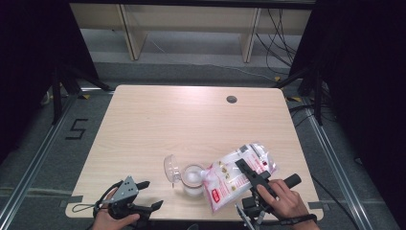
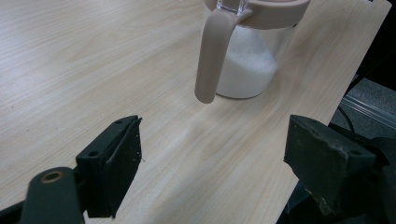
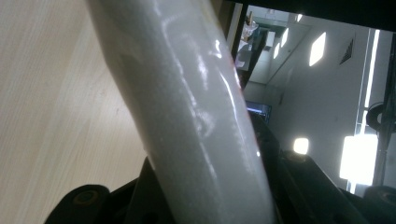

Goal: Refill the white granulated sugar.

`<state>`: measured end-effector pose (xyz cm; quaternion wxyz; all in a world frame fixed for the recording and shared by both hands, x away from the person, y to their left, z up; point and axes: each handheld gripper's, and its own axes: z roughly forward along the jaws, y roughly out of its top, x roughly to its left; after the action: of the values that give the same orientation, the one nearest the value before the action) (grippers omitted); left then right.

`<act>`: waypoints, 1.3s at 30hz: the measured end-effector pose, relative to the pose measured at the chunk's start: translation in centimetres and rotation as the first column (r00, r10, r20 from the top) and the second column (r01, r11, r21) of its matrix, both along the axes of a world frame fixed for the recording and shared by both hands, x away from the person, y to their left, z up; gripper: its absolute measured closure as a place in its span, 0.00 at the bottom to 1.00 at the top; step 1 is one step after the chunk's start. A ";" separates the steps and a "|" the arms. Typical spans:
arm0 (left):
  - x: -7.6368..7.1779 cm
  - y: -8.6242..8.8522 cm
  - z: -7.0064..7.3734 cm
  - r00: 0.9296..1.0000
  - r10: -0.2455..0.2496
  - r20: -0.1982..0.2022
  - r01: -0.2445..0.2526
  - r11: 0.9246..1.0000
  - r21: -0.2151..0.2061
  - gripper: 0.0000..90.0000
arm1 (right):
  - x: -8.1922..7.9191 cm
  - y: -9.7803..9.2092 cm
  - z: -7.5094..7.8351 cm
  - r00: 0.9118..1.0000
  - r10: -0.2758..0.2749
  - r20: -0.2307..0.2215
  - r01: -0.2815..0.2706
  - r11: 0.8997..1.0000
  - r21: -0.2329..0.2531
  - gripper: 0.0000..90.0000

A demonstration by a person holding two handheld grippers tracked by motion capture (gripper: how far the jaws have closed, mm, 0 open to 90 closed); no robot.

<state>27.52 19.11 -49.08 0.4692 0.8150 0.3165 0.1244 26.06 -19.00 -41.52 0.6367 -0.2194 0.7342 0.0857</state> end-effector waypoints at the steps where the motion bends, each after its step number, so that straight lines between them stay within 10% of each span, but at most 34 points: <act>1: -0.1 -0.1 -0.1 1.000 0.010 -0.011 -0.010 1.000 -0.015 0.21 | 0.0 0.0 0.0 1.000 -0.001 0.001 0.001 1.000 0.001 0.78; 39: -0.1 -0.1 -0.1 1.000 0.016 -0.017 -0.016 1.000 -0.017 0.21 | 0.4 0.2 -0.4 0.999 0.034 -0.029 -0.034 0.999 -0.004 0.79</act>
<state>27.39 18.96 -49.17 0.4722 0.8096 0.3279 0.1185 26.50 -18.79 -41.88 0.6241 -0.2318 0.7397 0.0982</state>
